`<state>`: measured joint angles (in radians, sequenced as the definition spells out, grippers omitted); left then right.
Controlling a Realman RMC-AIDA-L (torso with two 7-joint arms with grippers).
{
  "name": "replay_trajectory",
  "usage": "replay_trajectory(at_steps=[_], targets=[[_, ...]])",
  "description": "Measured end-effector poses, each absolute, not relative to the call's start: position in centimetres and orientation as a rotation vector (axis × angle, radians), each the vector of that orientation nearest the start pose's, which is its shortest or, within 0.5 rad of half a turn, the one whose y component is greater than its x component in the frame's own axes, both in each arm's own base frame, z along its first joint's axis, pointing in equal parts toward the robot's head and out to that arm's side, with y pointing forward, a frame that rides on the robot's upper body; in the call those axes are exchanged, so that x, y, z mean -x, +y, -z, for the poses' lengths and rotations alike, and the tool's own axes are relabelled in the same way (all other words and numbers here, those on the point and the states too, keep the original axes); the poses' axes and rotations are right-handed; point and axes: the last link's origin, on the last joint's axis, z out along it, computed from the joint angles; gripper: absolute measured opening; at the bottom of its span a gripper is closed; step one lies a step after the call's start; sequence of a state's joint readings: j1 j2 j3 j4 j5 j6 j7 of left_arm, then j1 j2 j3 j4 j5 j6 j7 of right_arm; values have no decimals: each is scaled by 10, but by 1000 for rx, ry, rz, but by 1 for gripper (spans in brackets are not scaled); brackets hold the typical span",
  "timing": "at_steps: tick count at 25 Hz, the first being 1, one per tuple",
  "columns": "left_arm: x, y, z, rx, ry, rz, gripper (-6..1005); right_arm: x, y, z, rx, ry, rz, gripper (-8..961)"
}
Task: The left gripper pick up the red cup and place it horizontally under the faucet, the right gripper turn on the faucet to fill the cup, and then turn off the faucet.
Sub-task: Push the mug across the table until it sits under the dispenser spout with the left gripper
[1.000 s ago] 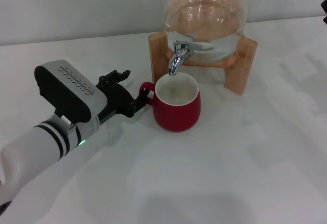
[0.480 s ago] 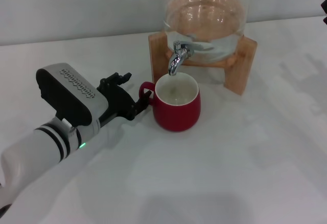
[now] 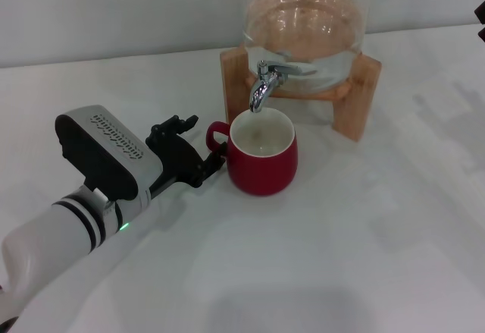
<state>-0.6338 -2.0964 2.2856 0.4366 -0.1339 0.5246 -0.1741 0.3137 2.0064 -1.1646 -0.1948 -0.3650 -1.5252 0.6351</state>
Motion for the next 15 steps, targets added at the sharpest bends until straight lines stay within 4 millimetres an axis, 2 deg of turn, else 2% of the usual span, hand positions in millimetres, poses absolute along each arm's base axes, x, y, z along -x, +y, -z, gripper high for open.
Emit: replay_trajectory(at_steps=[15], targets=[[227,359,135,2367,-183,321,656,-336,298,-72,1523,459,-1123,868]])
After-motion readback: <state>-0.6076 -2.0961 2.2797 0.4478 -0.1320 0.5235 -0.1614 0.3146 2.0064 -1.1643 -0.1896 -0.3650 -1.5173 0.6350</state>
